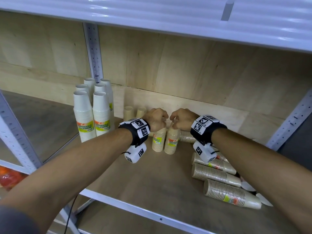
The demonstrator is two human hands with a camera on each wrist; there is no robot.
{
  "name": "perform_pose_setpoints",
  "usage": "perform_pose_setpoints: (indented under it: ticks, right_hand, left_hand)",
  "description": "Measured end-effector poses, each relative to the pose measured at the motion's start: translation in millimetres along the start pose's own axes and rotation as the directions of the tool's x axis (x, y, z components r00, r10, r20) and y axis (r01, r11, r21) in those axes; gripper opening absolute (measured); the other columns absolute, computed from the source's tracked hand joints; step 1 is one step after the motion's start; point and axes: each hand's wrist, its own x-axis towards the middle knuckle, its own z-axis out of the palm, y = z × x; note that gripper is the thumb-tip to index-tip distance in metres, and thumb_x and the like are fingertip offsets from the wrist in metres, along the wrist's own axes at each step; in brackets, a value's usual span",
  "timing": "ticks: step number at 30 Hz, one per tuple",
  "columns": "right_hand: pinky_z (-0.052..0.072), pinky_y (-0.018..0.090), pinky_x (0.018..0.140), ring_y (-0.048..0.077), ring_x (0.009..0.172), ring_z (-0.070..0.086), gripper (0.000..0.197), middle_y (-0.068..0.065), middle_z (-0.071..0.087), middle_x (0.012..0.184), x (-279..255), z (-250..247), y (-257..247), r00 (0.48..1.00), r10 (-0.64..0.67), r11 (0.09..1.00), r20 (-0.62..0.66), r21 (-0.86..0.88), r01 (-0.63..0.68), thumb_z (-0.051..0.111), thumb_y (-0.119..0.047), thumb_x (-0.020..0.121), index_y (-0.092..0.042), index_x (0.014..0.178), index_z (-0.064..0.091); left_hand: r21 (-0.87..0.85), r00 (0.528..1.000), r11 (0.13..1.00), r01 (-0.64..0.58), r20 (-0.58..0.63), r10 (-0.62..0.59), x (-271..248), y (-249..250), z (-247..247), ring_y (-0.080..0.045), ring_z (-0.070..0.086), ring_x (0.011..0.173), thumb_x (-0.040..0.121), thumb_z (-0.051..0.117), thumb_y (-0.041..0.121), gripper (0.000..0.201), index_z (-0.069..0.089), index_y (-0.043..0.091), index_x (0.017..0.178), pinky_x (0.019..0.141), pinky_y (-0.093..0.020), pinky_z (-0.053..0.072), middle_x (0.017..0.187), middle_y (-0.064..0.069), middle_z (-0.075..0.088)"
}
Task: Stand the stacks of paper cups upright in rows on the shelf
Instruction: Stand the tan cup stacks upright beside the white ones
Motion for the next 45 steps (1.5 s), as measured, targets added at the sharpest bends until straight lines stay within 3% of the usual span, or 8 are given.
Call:
perform_pose_setpoints:
  ticks: [10,15,19,26,29,33,38,45]
  right_hand:
    - [0.05,0.03,0.079,0.022,0.096,0.063,0.04,0.007,0.065,0.108,2.5,0.4,0.5,1.0,-0.01,1.0,-0.021,0.016,0.01,0.076,-0.03,0.078,-0.016,0.115,0.067]
    - [0.048,0.029,0.075,0.021,0.092,0.063,0.035,0.005,0.065,0.102,4.2,-2.8,-6.1,0.999,-0.039,0.999,-0.003,0.01,0.039,0.077,-0.03,0.077,-0.015,0.108,0.07]
    - [0.051,0.03,0.076,0.021,0.09,0.063,0.029,0.004,0.065,0.098,7.5,-5.2,-17.2,0.998,-0.062,0.998,0.009,0.01,0.062,0.078,-0.029,0.076,-0.015,0.101,0.071]
    - [0.045,0.025,0.059,0.016,0.073,0.061,0.024,-0.004,0.063,0.074,16.6,-1.9,-45.7,0.988,-0.151,0.988,0.034,0.034,0.149,0.078,-0.029,0.076,-0.013,0.092,0.071]
    - [0.048,0.027,0.065,0.016,0.078,0.063,0.024,-0.003,0.066,0.08,20.3,2.1,-57.5,0.985,-0.17,0.985,0.03,0.038,0.169,0.078,-0.029,0.076,-0.014,0.092,0.071]
    - [0.051,0.03,0.075,0.019,0.089,0.064,0.023,0.002,0.069,0.097,23.3,8.6,-75.2,0.979,-0.204,0.979,0.028,0.034,0.203,0.077,-0.029,0.078,-0.015,0.096,0.072]
    - [0.043,0.026,0.069,0.019,0.087,0.062,0.024,0.001,0.066,0.093,25.4,14.5,-91.1,0.973,-0.23,0.972,0.015,0.051,0.229,0.077,-0.026,0.079,-0.015,0.101,0.074]
    - [0.057,0.04,0.083,0.021,0.087,0.066,0.021,0.001,0.071,0.093,35.8,26.7,-103.5,0.975,-0.221,0.974,0.012,0.06,0.22,0.078,-0.032,0.071,-0.019,0.088,0.075]
  left_hand:
    - [0.01,1.0,1.0,0.018,-0.019,-0.018,7.0,-2.1,-0.3,-0.019,0.061,0.114,0.088,0.068,0.021,0.035,0.065,0.015,0.123,0.094,-0.027,0.048,0.125,-0.005,0.066]
    - [0.074,0.996,0.996,0.057,0.065,-0.062,9.1,0.9,-14.5,-0.019,0.06,0.099,0.086,0.071,0.02,0.033,0.068,0.015,0.119,0.075,-0.025,0.045,0.119,-0.006,0.065]
    - [0.153,0.987,0.984,0.093,0.115,-0.111,8.1,2.0,-30.3,-0.018,0.058,0.091,0.084,0.074,0.018,0.034,0.069,0.01,0.116,0.072,-0.026,0.048,0.116,-0.007,0.065]
    - [0.267,0.976,0.95,0.162,0.097,-0.194,-2.6,-7.2,-55.5,-0.024,0.067,0.1,0.082,0.075,0.016,0.031,0.07,0.004,0.11,0.079,-0.028,0.053,0.109,-0.011,0.07]
    - [0.288,0.968,0.936,0.204,0.081,-0.236,-5.7,-12.0,-61.3,-0.025,0.068,0.096,0.08,0.077,0.015,0.031,0.067,0.001,0.107,0.077,-0.031,0.057,0.103,-0.01,0.07]
    - [0.306,0.962,0.918,0.251,0.023,-0.27,-13.4,-19.2,-65.7,-0.028,0.067,0.098,0.086,0.07,0.015,0.028,0.064,-0.002,0.106,0.068,-0.028,0.049,0.107,-0.015,0.068]
    - [0.313,0.945,0.892,0.326,-0.095,-0.312,-17.1,-29.6,-61.1,-0.028,0.067,0.1,0.09,0.064,0.013,0.022,0.064,-0.001,0.107,0.075,-0.03,0.051,0.111,-0.013,0.068]
    - [0.382,0.931,0.849,0.364,-0.134,-0.339,-18.3,-41.2,-56.4,-0.028,0.069,0.096,0.089,0.064,0.009,0.017,0.066,0.001,0.104,0.07,-0.03,0.053,0.107,-0.013,0.069]
